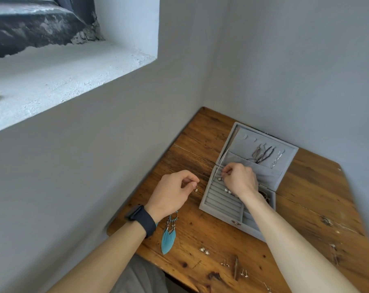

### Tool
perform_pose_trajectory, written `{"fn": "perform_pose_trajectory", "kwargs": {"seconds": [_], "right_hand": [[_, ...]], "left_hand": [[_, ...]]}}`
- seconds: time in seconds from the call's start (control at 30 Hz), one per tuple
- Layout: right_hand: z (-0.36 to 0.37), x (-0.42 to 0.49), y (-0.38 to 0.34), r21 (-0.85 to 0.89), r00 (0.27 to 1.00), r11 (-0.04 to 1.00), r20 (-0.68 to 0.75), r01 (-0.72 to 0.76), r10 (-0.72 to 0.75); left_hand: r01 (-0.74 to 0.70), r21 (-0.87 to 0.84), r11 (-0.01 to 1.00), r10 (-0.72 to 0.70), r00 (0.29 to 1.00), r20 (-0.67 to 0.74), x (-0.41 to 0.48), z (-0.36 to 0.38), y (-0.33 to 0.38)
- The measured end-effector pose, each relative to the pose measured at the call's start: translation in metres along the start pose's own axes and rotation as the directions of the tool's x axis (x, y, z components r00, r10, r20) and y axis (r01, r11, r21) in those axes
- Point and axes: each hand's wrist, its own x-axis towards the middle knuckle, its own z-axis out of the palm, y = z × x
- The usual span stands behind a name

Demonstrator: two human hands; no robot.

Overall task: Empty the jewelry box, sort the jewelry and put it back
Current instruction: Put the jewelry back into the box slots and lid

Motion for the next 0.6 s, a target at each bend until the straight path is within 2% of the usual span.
{"fn": "perform_pose_trajectory", "kwargs": {"seconds": [0.13,0.23,0.37,0.47,0.6], "right_hand": [[-0.001,-0.004,0.001,0.013,1.0,1.0,-0.022,0.008,-0.007],[0.001,-0.013,0.007,0.049,0.992,0.997,-0.114,0.067,-0.061],[0.004,-0.021,0.006,-0.015,0.973,0.992,-0.192,0.124,-0.125],[0.005,-0.021,0.003,-0.075,0.98,0.992,-0.167,0.1,-0.111],[0.004,-0.022,0.006,-0.033,0.993,0.997,-0.095,0.071,-0.073]], "left_hand": [[-0.013,0.032,0.999,0.013,1.0,0.004,0.006,0.003,0.007],[-0.031,0.044,0.999,0.03,0.999,0.019,0.008,0.005,0.011],[-0.035,0.062,0.997,0.033,0.999,0.03,0.008,0.008,0.013],[-0.034,0.073,0.997,0.031,0.999,0.039,0.008,0.011,0.015],[-0.032,0.085,0.996,0.029,0.999,0.042,0.009,0.01,0.017]]}}
